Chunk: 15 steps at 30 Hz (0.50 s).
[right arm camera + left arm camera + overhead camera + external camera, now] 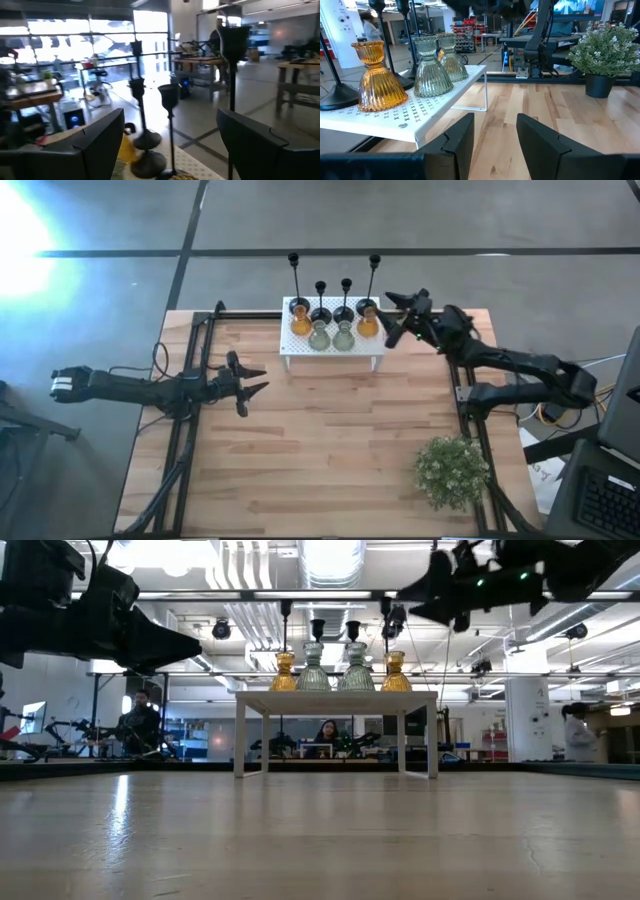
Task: Pick & Place candle stick holders
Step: Return to Home Position
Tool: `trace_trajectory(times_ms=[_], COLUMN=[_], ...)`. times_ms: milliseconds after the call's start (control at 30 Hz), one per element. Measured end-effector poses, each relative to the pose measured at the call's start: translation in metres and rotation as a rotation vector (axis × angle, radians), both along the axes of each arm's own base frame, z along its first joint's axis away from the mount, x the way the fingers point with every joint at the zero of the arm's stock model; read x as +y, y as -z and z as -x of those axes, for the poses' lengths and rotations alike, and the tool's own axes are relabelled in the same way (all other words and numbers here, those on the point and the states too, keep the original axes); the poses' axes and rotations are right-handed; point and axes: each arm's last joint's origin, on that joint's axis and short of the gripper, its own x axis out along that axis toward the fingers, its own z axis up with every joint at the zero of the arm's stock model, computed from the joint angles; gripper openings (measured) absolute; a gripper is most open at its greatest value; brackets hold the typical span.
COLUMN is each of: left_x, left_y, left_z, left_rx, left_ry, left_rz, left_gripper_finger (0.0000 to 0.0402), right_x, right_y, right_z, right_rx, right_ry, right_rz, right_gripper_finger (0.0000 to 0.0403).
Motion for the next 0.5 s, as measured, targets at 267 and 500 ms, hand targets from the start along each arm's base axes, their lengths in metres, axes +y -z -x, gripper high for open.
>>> trace_trajectory(times_ms=[267,500], left_x=[0.0,0.0], left_y=[0.0,0.0], left_z=[0.0,0.0], left_rx=[0.0,0.0], left_ry=[0.0,0.0], left_rz=[0.0,0.0], left_gripper_finger=[0.0153,0.0153], right_x=[0.036,0.069], right_y=[-0.03,-0.027], right_z=[0.038,0.063], right_rx=[-0.006,0.114], right_ry=[-0.368,-0.622], right_rz=[0.016,-0.069], right_gripper_finger=[0.0273,0.0174])
